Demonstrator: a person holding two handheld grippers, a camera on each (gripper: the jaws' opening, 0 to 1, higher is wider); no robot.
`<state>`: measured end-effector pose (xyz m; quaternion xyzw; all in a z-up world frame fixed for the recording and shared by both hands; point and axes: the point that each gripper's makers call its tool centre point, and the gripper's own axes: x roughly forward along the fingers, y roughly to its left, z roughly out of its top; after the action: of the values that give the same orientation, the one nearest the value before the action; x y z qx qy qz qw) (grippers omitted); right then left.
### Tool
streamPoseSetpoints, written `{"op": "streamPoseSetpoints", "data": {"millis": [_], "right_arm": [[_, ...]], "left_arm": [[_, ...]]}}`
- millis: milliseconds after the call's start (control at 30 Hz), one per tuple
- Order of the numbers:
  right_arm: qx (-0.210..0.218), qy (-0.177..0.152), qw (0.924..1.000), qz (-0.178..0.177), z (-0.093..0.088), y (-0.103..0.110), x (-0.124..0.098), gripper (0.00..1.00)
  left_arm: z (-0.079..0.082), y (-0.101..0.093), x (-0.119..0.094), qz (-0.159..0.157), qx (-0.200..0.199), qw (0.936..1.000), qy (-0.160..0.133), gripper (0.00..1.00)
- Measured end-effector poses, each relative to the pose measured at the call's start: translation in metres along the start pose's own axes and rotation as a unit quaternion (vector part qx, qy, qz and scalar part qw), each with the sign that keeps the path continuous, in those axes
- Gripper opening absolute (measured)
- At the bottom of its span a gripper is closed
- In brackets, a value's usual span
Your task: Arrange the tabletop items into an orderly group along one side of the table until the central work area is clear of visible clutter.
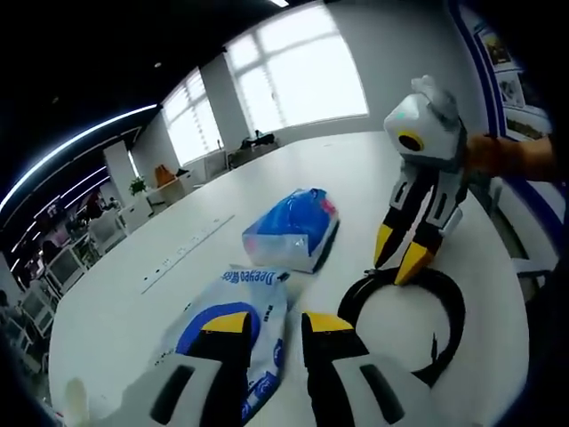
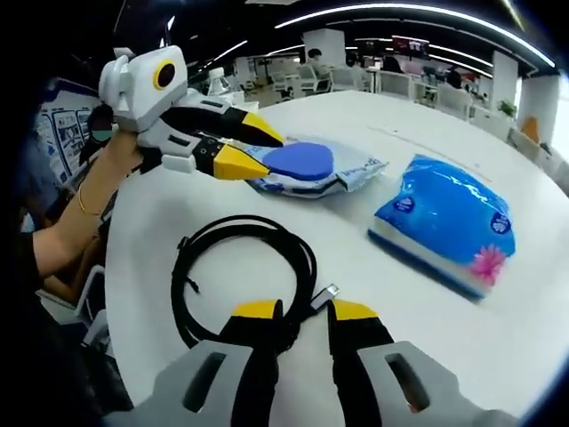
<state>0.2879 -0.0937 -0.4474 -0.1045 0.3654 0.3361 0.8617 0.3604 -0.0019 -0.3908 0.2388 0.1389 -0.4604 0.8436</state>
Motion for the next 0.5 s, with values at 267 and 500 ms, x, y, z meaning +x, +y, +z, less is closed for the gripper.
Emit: {"op": "streamPoseSetpoints", "data": {"millis": [267, 500], "right_arm": [[-0.016, 0.009, 0.9996, -0.022, -0.004, 0.004, 0.001, 0.2], [-0.013, 0.026, 0.9991, -0.031, -0.008, 0.006, 0.004, 0.14]], "left_arm": [[-0.009, -0.003, -0.012, 0.006, -0.009, 0.9999, -0.008, 0.21], [-0.012, -0.004, -0.019, 0.007, -0.018, 0.9998, -0.007, 0.21]]}}
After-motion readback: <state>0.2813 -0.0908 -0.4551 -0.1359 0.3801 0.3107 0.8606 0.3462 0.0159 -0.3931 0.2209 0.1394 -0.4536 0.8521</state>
